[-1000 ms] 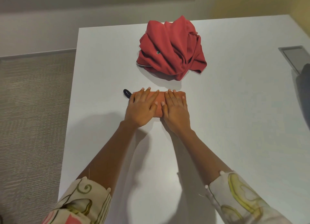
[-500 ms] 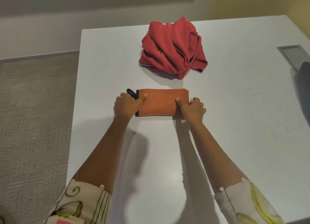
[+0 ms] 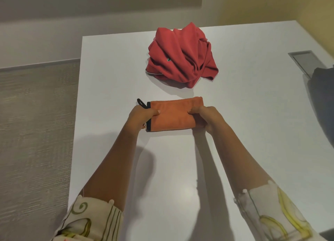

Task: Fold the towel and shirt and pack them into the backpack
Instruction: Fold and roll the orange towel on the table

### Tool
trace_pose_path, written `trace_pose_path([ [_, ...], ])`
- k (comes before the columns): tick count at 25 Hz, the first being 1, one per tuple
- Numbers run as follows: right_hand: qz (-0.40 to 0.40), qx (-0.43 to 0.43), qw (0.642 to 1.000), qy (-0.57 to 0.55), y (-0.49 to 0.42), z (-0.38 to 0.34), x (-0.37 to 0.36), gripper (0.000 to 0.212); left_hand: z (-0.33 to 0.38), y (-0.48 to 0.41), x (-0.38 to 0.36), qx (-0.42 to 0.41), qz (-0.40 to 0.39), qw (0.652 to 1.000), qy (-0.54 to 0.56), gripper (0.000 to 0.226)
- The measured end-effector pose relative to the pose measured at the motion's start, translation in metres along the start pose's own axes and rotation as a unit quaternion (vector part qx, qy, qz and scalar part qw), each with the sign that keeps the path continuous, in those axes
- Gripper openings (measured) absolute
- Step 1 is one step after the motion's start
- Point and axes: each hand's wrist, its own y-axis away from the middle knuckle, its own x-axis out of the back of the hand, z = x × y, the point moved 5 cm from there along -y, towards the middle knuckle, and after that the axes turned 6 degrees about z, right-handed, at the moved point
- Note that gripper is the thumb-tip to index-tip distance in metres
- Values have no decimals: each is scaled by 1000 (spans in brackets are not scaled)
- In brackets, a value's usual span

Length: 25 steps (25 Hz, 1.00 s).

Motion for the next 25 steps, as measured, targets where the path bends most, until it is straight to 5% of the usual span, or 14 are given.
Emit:
trace_pose_path([
  [9, -63, 8, 997, -53, 10, -23, 55, 68, 39, 44, -35, 96, -122, 978, 138, 48],
  [17, -54, 0, 998, -41, -28, -79, 165, 49, 147, 49, -105, 16, -89, 992, 92, 55],
  [25, -14, 49, 997, -66, -125, -188, 275, 49, 281, 19, -208, 70, -135, 967, 205, 54],
])
